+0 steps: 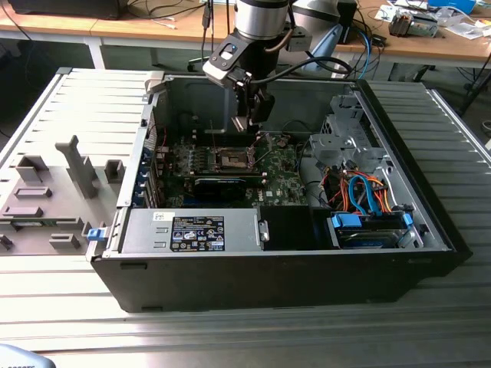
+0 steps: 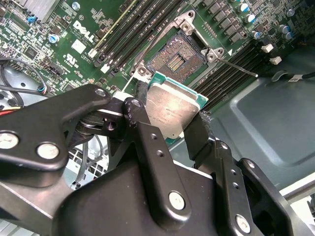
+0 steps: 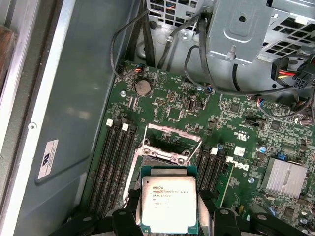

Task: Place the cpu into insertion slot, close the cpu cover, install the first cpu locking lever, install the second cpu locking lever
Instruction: 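Place the cpu into insertion slot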

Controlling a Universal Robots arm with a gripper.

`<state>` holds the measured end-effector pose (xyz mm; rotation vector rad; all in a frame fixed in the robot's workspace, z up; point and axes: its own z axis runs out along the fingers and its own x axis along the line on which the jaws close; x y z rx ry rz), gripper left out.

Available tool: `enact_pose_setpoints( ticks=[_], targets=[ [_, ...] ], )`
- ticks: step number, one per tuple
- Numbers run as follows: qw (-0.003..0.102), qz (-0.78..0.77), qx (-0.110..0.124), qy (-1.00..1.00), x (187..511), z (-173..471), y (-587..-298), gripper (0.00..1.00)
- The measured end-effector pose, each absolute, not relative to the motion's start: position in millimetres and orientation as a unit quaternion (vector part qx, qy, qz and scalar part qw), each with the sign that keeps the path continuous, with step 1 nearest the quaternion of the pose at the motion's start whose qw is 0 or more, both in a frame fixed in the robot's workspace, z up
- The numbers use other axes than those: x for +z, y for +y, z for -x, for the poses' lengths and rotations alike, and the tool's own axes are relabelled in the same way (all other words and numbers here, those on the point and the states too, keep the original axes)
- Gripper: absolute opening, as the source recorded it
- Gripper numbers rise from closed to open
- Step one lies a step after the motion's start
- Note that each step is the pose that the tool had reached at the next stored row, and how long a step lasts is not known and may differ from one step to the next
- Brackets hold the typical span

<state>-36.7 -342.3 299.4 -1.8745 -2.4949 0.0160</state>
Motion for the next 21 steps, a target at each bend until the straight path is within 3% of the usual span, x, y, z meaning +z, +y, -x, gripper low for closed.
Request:
enact_pose_setpoints(
  ticks=[21],
  targets=[
    [0.011,0.613,0.005,-0.79,298.8,36.7,-342.3,0.55]
  ],
)
